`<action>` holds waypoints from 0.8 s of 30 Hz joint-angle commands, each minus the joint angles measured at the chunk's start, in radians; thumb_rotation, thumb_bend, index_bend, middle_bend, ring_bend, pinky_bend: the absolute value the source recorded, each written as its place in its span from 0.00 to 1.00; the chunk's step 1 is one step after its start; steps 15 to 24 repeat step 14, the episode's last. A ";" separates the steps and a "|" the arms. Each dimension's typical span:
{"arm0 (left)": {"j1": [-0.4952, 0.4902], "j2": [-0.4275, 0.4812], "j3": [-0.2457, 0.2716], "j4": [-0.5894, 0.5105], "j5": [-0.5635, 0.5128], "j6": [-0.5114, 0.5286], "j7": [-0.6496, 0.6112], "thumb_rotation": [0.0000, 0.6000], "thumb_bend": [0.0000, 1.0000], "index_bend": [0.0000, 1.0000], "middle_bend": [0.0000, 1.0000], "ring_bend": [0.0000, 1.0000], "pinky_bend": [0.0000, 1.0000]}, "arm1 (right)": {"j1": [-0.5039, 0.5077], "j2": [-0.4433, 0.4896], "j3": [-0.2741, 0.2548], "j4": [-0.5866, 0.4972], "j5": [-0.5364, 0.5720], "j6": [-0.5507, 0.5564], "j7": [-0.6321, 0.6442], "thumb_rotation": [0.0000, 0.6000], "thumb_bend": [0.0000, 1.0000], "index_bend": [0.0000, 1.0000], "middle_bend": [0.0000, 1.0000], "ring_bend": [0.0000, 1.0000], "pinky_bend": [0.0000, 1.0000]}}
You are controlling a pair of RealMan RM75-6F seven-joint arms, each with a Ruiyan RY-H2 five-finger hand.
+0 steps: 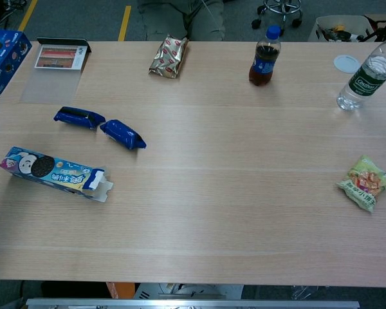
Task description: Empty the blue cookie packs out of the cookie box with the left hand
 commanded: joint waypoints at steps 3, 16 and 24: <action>0.062 -0.015 -0.007 0.034 -0.033 0.062 -0.024 1.00 0.27 0.02 0.04 0.00 0.16 | 0.005 -0.004 0.000 0.007 -0.004 -0.002 0.003 1.00 0.26 0.37 0.36 0.32 0.40; 0.095 0.000 -0.007 0.027 -0.019 0.068 -0.023 1.00 0.27 0.03 0.05 0.00 0.16 | 0.012 -0.007 -0.003 0.008 -0.011 -0.005 0.007 1.00 0.26 0.37 0.36 0.32 0.40; 0.095 0.000 -0.007 0.027 -0.019 0.068 -0.023 1.00 0.27 0.03 0.05 0.00 0.16 | 0.012 -0.007 -0.003 0.008 -0.011 -0.005 0.007 1.00 0.26 0.37 0.36 0.32 0.40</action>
